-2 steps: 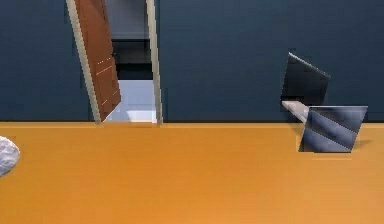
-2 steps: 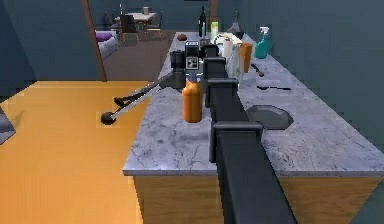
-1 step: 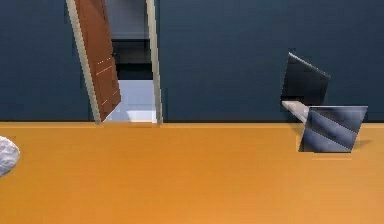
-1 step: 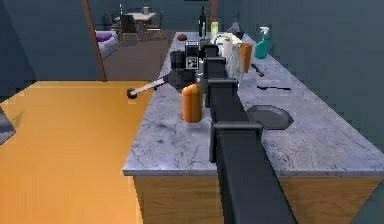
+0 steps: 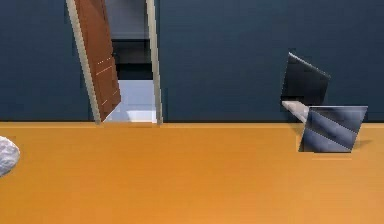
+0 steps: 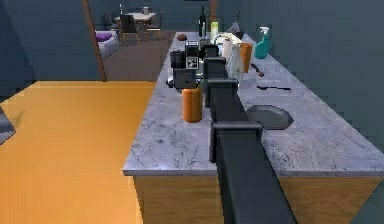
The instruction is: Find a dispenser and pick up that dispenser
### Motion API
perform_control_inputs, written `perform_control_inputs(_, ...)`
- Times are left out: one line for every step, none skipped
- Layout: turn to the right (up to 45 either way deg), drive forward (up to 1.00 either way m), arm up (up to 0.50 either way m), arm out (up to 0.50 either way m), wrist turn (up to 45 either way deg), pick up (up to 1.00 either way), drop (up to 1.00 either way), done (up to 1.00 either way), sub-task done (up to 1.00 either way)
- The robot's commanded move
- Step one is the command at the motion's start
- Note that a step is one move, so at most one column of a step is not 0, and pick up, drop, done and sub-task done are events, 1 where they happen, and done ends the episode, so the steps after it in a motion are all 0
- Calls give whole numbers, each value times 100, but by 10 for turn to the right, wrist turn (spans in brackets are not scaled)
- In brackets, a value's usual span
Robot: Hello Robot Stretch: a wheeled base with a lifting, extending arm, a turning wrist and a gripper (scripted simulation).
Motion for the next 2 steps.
perform_control_inputs(0,0,0,0,30,0,0,0,0)
perform_control_inputs(0,0,0,0,0,100,0,0,0)
